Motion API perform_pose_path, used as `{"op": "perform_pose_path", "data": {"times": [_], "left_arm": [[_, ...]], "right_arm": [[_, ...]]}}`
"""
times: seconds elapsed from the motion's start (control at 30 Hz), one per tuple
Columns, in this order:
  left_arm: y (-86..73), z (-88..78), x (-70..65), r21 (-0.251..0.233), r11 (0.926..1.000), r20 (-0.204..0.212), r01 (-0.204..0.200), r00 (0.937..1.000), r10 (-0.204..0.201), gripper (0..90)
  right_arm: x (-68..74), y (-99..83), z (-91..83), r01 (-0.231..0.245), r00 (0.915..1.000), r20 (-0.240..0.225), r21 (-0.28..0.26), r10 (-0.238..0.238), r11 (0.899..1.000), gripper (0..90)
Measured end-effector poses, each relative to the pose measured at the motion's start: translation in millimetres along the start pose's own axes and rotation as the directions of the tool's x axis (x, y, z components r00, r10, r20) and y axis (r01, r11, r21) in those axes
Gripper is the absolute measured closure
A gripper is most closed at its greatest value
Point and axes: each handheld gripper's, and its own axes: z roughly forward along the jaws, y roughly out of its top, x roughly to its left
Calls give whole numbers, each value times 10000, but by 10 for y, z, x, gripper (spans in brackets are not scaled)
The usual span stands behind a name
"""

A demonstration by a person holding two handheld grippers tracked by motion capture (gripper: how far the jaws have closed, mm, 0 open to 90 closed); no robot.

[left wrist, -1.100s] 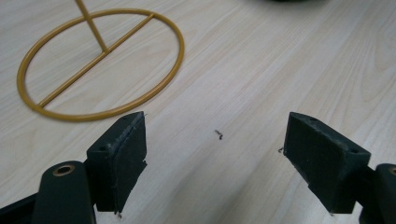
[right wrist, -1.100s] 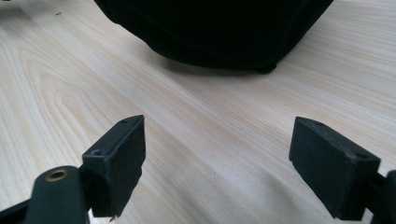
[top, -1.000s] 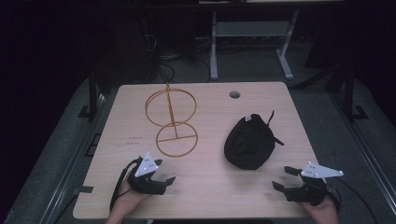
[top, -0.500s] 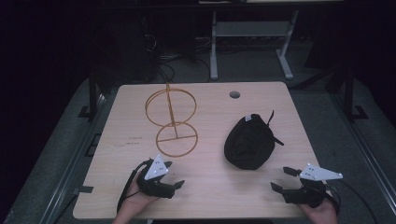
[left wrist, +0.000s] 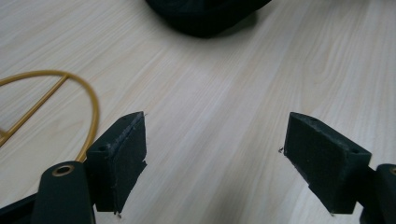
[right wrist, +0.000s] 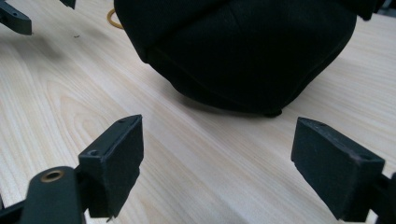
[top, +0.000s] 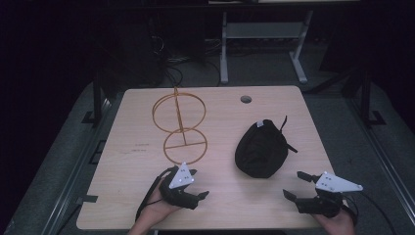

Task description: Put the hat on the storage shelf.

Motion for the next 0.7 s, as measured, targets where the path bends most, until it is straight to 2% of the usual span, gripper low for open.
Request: {"op": "perform_pose_path", "data": {"times": [0.07,0.1,0.17,0.27,0.33,0.47,0.6,0.67,0.7], "left_arm": [[19,12,-6,0,10000,38,-48,10000,48,210],[60,38,-20,-63,10000,107,-54,9999,55,210],[106,63,-25,-91,9998,139,-193,9997,194,210],[150,92,-30,-217,9996,183,-181,9997,185,210],[233,144,-28,-253,9991,264,-339,9991,346,210],[303,211,-31,-239,9990,347,-380,9986,388,213],[428,338,-37,-271,9984,513,-500,9974,514,226],[458,361,-39,-225,9981,589,-571,9966,584,234],[522,406,-47,-229,9972,692,-708,9950,722,237]], "right_arm": [[9,2,-3,-24,10000,5,-23,24,10000,166],[20,5,-2,65,10000,-10,-196,-65,9998,163],[25,17,-2,269,9996,7,-187,-269,9995,165],[32,30,0,182,9997,-174,-56,-183,9998,166],[35,27,20,-32,9995,-307,279,40,9996,171],[48,38,28,32,9998,-220,292,-26,9996,166],[52,34,46,-105,9996,-265,333,114,9994,149],[52,35,43,-125,9995,-281,342,135,9993,149],[48,37,31,-175,9994,-285,281,183,9995,141]]}}
